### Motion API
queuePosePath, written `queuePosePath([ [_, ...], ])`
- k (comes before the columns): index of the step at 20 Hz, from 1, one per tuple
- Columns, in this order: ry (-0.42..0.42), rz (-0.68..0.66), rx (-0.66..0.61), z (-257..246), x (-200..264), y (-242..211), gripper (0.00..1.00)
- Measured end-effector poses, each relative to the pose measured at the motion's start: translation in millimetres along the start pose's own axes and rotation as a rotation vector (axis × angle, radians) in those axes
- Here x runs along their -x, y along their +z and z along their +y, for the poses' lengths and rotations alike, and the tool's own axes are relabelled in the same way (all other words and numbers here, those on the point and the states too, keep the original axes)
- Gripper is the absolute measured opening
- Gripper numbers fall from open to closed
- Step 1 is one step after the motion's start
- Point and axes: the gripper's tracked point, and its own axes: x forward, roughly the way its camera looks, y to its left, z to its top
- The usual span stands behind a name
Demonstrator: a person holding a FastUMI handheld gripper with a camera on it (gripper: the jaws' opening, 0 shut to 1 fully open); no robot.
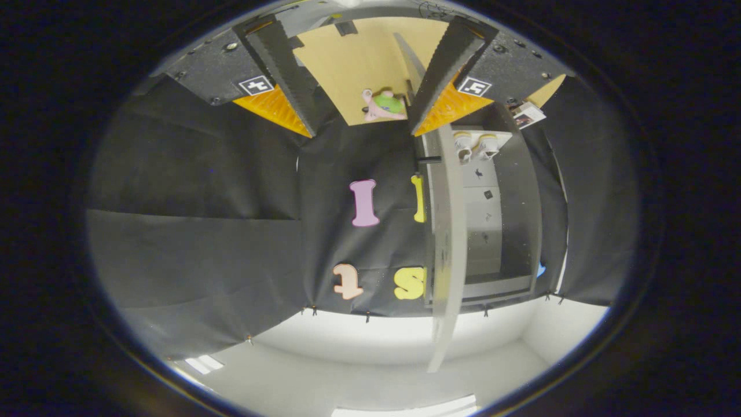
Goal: Open the shoe cabinet door, grab the shoes and put them into the shoe cabinet, then close the shoe cabinet door.
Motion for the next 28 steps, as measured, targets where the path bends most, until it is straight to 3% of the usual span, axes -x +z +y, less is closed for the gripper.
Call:
queuePosePath([
  [5,0.141,0.037,0.02,-3.6,-70.3,-8.4,1.0],
  [10,0.281,0.074,0.019,12.9,-112.4,-28.5,1.0],
  [15,0.391,0.08,0.036,28.1,-117.2,-35.1,0.98],
  [19,0.428,0.075,0.074,28.6,-117.6,-31.9,0.95],
  [28,0.491,0.101,0.057,93.4,-104.0,-33.2,0.95],
])
